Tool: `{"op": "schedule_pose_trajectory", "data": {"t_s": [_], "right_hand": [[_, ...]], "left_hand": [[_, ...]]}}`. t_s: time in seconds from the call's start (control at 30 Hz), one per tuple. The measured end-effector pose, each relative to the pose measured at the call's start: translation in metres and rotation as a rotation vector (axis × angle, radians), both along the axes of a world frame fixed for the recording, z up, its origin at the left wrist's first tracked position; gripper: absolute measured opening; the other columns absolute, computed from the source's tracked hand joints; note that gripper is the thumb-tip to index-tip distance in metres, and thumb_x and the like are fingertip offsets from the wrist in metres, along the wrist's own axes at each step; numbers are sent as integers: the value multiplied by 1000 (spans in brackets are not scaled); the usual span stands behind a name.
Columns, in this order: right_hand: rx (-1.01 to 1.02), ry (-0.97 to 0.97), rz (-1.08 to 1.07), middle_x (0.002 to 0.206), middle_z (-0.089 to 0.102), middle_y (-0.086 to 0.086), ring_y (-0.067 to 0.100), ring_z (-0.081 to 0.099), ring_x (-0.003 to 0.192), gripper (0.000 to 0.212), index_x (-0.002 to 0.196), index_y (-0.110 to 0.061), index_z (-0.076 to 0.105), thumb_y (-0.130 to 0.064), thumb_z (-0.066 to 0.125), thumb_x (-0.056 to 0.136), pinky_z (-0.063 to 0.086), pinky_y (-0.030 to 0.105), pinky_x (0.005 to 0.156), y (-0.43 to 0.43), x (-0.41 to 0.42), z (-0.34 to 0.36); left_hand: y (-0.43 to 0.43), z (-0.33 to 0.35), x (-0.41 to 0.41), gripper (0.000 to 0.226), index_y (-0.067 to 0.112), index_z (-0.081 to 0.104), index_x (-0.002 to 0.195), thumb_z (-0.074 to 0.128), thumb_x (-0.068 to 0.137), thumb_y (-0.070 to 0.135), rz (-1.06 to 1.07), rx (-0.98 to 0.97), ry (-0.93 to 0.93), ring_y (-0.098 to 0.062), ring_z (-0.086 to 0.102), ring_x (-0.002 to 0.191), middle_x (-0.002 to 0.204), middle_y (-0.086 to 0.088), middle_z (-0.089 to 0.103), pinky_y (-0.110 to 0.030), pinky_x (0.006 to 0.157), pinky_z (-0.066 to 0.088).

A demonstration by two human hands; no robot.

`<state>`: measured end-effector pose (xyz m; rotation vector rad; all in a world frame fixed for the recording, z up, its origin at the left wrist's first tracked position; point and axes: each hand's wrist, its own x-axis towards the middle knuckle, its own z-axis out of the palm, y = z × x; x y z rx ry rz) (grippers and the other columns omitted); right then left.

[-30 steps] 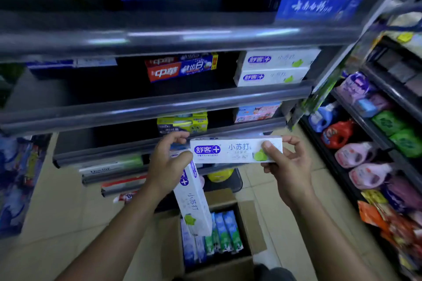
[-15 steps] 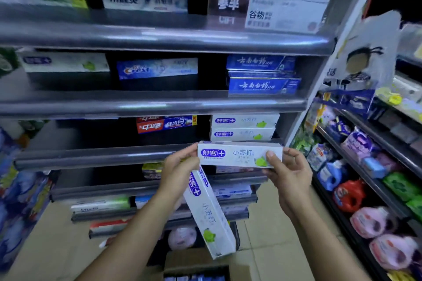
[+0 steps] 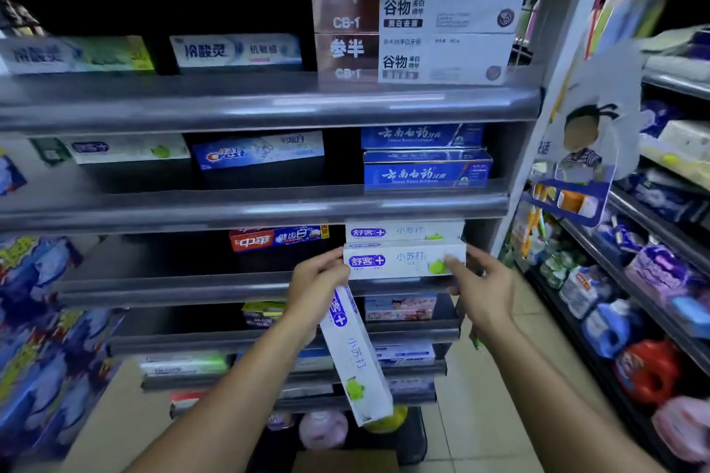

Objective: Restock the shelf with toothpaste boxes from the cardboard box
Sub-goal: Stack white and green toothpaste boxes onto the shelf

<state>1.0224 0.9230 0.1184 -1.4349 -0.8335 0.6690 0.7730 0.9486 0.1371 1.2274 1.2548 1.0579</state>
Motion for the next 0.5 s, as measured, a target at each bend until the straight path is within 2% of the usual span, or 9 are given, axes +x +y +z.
{"op": "schedule_pose_trajectory", "data": {"t_s": [0.07,0.17,0.23,0.3,0.33,0.4,0.5], "right_hand": [[6,36,-11,88,75,-2,22,69,65,24,109,-34,72,-28,79,87,45,21,41,1,0,0],[10,56,-21,88,76,-1,18,66,62,19,91,-45,70,-29,80,86,46,21,42,2,0,0],[18,81,-12,87,77,-3,15,64,57,18,90,-45,72,-29,80,86,45,23,41,3,0,-3],[18,100,5,90,77,-3,15,61,47,20,106,-34,75,-32,79,87,43,24,40,5,0,-4],[14,97,14,91,77,-4,16,60,45,27,113,-30,74,-34,78,87,42,25,40,6,0,-5],[-2,63,35,92,77,-7,16,58,44,28,114,-33,74,-37,77,86,41,26,42,8,-1,-7],[0,61,61,107,76,-10,15,61,48,36,122,-29,71,-33,79,87,46,28,45,12,-1,-7]], "left_hand": [[3,0,1,47,23,66,136,64,91,9,2,8,9,-36,71,104,112,-17,74,-51,94,56],[1,7,4,47,34,73,125,62,88,8,-26,24,-27,-27,67,83,109,-18,74,-34,67,51],[-2,10,5,51,39,74,120,60,79,12,-54,30,-47,-21,66,75,105,-4,78,-27,59,47],[-1,11,5,57,41,71,124,60,73,17,-72,44,-40,-17,68,67,112,10,77,-23,51,47],[0,11,6,58,42,71,123,60,72,18,-70,40,-35,-17,68,67,114,13,76,-23,50,47],[3,12,6,54,48,74,113,61,70,17,-60,24,-32,-14,72,76,116,14,75,-23,55,50],[5,11,8,51,56,74,98,62,70,16,-76,8,-24,-5,74,85,111,20,75,-22,64,57]]}}
